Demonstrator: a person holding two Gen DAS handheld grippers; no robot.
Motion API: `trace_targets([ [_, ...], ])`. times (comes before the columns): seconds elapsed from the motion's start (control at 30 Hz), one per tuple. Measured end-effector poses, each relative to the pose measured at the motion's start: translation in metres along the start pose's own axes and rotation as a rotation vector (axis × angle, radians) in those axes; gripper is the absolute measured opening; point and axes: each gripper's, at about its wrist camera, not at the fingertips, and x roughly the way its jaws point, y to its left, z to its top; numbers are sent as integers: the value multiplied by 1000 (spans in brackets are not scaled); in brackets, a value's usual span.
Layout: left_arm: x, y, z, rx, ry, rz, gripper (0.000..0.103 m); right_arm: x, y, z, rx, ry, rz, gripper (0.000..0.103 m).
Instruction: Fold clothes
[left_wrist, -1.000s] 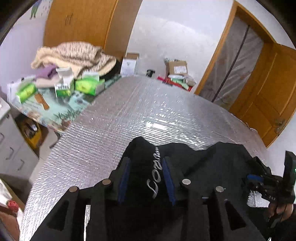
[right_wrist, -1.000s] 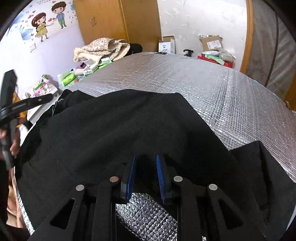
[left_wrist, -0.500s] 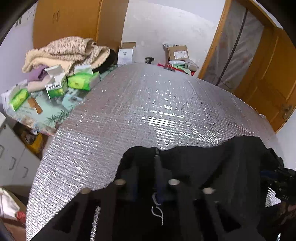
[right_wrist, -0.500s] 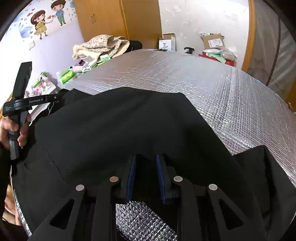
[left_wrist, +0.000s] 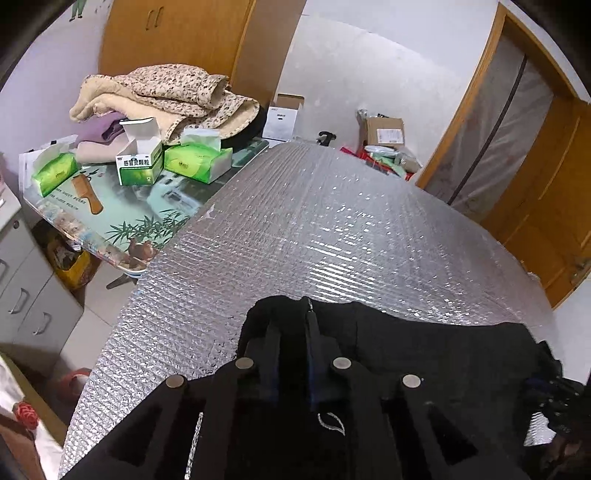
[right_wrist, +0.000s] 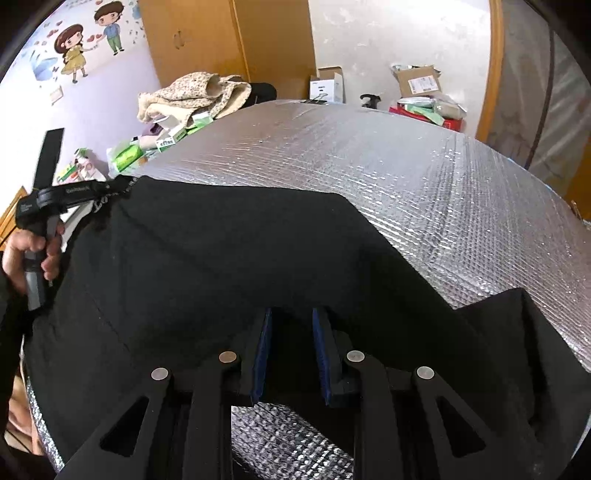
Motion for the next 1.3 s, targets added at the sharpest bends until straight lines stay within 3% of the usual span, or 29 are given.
trace_targets([
  [0.23,-52,19,-1,-59,-87,10,14,1,-7,-2,29,5,4,23],
  [0.3,-71,17,-8,-75,-115,-28,14,0,-7,-3,33,2,0,24],
  [0.4,-87,-12,-32,27,-106,-94,14,-5,-9,-4,43,-5,-6,24],
  [0.53,-64,-32,-65,153,-23,25,14,-11,-13,-5,55,-13,-13,24],
  [0.6,-47,-13,-75,90,22,47,12,-13,-14,-5,62,-18,-17,24],
  [0.67,-50,7,-71,9,10,28,1,-16,-16,-6,68,-22,-20,24],
  [0.77,-55,16,-69,17,-1,134,4,-21,-18,-7,78,-29,-26,24],
  [1.0,-108,1,-90,26,-98,17,4,-36,-25,-15,87,-52,-19,24],
  [1.17,-94,5,-124,18,-6,45,5,-27,-37,-18,111,-49,-18,24],
  [1.3,-112,-3,-131,35,-39,53,5,-29,-49,-20,151,-56,-27,23],
])
